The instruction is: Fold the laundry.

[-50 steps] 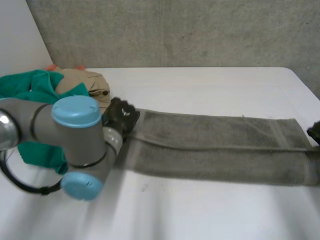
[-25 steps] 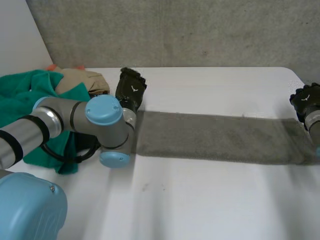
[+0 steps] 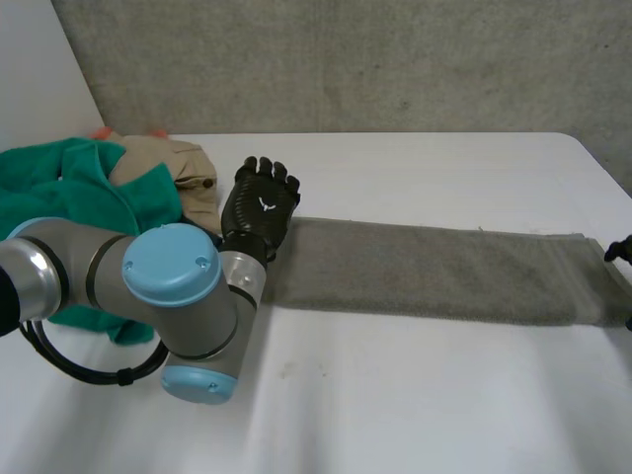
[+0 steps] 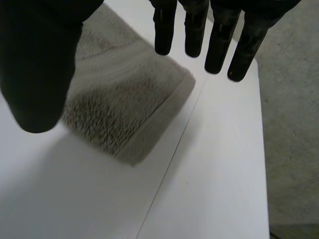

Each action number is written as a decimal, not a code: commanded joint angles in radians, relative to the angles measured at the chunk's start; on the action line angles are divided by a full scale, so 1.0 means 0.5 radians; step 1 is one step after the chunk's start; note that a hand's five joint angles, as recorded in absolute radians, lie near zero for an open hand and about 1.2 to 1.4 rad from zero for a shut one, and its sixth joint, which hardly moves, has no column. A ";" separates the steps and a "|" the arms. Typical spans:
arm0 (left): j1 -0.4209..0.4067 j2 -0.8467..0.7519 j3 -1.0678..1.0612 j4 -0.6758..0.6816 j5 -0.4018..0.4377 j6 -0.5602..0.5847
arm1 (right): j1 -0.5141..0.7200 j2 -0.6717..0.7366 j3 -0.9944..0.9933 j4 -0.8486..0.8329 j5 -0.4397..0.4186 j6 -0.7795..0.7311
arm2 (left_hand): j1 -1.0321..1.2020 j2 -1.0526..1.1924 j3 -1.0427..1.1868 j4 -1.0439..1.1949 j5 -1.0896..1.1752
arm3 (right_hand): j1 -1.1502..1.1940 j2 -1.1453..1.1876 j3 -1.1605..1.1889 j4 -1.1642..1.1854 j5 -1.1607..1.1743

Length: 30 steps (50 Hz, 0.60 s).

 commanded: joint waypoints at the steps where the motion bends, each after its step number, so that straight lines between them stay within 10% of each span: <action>1: 0.006 -0.002 -0.010 0.001 -0.004 -0.010 | 0.006 0.164 0.015 -0.191 0.023 -0.102 | -0.038 -0.054 -0.066 -0.058 -0.093 | 0.409 0.314 0.308 0.317 0.315; 4: 0.003 -0.002 -0.013 0.001 -0.007 -0.013 | 0.003 0.243 -0.009 -0.215 0.023 -0.154 | -0.038 -0.054 -0.066 -0.058 -0.093 | 0.696 0.601 0.595 0.603 0.602; 7: 0.003 0.001 -0.016 -0.002 -0.010 -0.013 | -0.006 0.311 -0.058 -0.215 0.026 -0.179 | -0.038 -0.054 -0.066 -0.058 -0.093 | 2.204 2.108 2.103 2.111 2.110; 30: 0.030 0.213 -0.210 -0.006 -0.013 -0.098 | -0.154 0.155 -0.273 -0.513 0.146 -0.523 | -0.038 -0.054 -0.066 -0.058 -0.093 | 2.210 2.114 2.109 2.117 2.116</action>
